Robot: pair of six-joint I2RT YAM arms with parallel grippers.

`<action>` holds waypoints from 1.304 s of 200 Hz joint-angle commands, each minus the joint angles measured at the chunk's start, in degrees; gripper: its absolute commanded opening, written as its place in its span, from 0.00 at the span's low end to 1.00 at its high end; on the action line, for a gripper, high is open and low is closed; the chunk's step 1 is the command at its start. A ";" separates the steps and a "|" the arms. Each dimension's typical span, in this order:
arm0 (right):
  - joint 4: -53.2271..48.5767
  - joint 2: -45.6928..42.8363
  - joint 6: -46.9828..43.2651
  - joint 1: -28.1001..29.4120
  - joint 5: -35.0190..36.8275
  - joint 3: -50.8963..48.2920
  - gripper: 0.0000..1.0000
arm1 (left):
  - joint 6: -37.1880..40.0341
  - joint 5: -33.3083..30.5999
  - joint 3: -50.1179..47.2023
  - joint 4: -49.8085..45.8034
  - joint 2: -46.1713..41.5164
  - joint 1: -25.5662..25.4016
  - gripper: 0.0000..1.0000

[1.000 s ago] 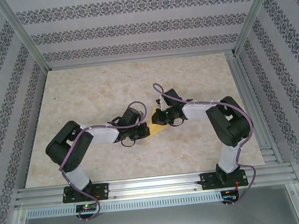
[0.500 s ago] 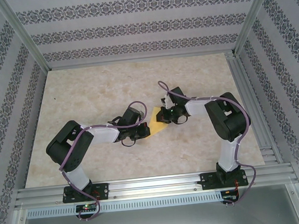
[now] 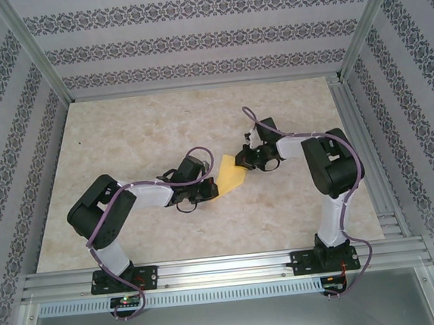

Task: Fold a paper plane with a square sheet of paper (pick it up from the middle)
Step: Fourth fold the wing at the center of the table, then turn over the paper at the center of the table.

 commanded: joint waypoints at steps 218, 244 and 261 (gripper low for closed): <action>8.67 -14.43 9.75 8.19 7.15 -10.66 0.47 | -0.73 -6.23 2.68 -5.03 -8.91 4.92 0.56; 10.78 -11.98 10.91 9.08 6.88 -9.83 0.46 | -2.67 -4.48 0.46 -2.11 -9.01 6.22 0.62; 12.14 -10.66 11.94 9.42 6.19 -9.56 0.44 | -3.31 -3.45 -0.68 -0.94 -9.10 7.17 0.65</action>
